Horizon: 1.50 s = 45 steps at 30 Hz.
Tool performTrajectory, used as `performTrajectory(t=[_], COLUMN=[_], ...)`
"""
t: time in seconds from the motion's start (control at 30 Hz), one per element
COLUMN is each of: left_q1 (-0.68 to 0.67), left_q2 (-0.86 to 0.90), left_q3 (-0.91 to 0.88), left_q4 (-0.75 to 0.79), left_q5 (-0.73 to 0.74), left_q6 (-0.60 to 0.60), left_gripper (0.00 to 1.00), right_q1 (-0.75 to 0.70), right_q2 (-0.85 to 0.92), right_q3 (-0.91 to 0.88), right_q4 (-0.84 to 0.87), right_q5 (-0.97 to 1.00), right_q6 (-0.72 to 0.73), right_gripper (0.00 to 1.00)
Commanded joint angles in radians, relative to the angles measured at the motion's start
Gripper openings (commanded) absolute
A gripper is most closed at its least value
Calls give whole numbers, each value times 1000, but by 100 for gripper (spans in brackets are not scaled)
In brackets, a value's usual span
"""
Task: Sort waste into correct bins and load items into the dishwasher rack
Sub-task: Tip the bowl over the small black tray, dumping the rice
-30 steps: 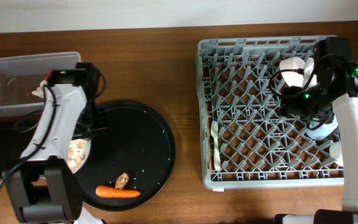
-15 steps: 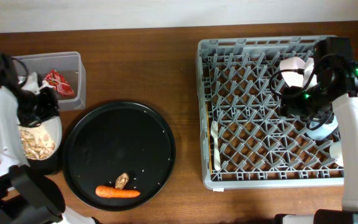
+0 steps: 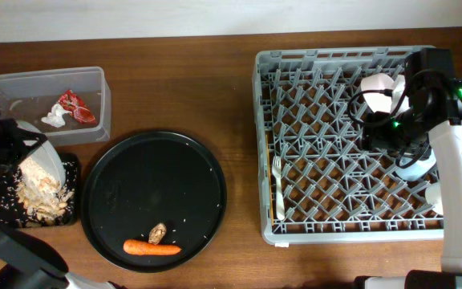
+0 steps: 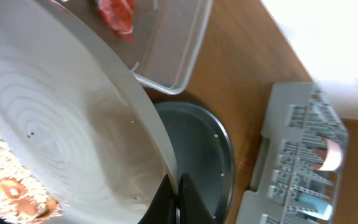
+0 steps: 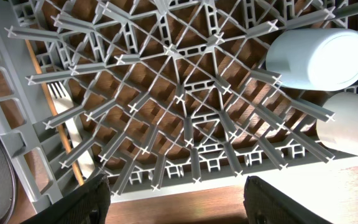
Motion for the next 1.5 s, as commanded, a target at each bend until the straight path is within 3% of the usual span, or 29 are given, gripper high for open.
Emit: performTrajectory(t=[0.0,0.1,0.13,0.17,0.2,0.27,0.3,0.33,0.37,0.4,0.43,0.5,0.53,0.57,0.6,0.67,0.77,0.8,0.83,0.87,0.9,0.93,1.03,1.07,1.1,1.13,1.17,1.23,1.47], left_q1=[38,66,77,81,82,83,87,90,96,96,99,103,103,105,109,114,120,122,126,125,127,127,131,131,131,132,132,130,102], left_q2=[-26,-26,-25,-26,-17,-9,-9,-1,0,8,8,19,19,29,29,40,45,55,55,61,63,68,75,74,79,79,81,75,23], left_q3=[21,21,21,21,21,19,19,19,18,18,18,18,18,18,18,18,18,18,18,18,18,18,18,18,18,18,18,18,18], left_q4=[3,10,-30,5,18,21,-1,1,15,16,-11,-17,-21,-10,-45,-43,-32,-43,-50,-28,-77,-40,-101,-103,-109,-113,-98,-179,-242], left_q5=[107,130,216,208,175,171,202,217,225,200,240,280,305,256,322,307,339,334,354,318,393,354,423,456,439,434,409,430,401], left_q6=[56,60,77,146,37,33,97,37,100,21,76,58,151,25,152,79,165,73,184,97,198,141,190,321,225,271,212,311,322], left_gripper=[0,0,0,0,0,0,0,0,0,0,0,0,0,0,0,0,0,0,0,0,0,0,0,0,0,0,0,0,0], right_q1=[-9,-9,-9,-9,-9,-9,-9,-9,-9,-9,-9,-9,-9,-9,-9,-9,-9,-9,-9,-9,-9,-9,-9,-9,-9,-9,-9,-9,-9], right_q2=[2,2,2,2,2,2,2,2,2,2,2,2,2,2,2,2,2,2,2,2,2,2,2,2,2,2,2,2,2], right_q3=[-2,-2,-2,-2,-2,-2,-2,-2,-2,-2,-2,-2,-2,-2,-2,-2,-2,-2,-2,-2,-2,-2,-2,-2,-2,-2,-2,-2,-2], right_q4=[-2,-2,-4,-5,-5,-5,-9,-11,-13,-13,-14,-14,-15,-15,-16,-16,-16,-18,-19,-19,-19,-19,-19,-19,-19,-19,-19,-19,-20], right_q5=[20,20,20,20,20,20,20,20,20,21,21,21,24,31,35,35,35,35,35,35,35,35,35,35,36,36,36,36,35], right_q6=[-4,-4,-5,-5,-4,-4,-4,-4,-4,-5,-5,-5,-4,-4,-4,-4,-4,-4,-4,-4,-4,-4,-5,-5,-5,-5,-5,-5,-5], right_gripper=[72,72,72,72,72,72,72,72,72,72,72,72,72,72,72,72,72,72,72,72,72,72,72,72,72,72,72,72,72])
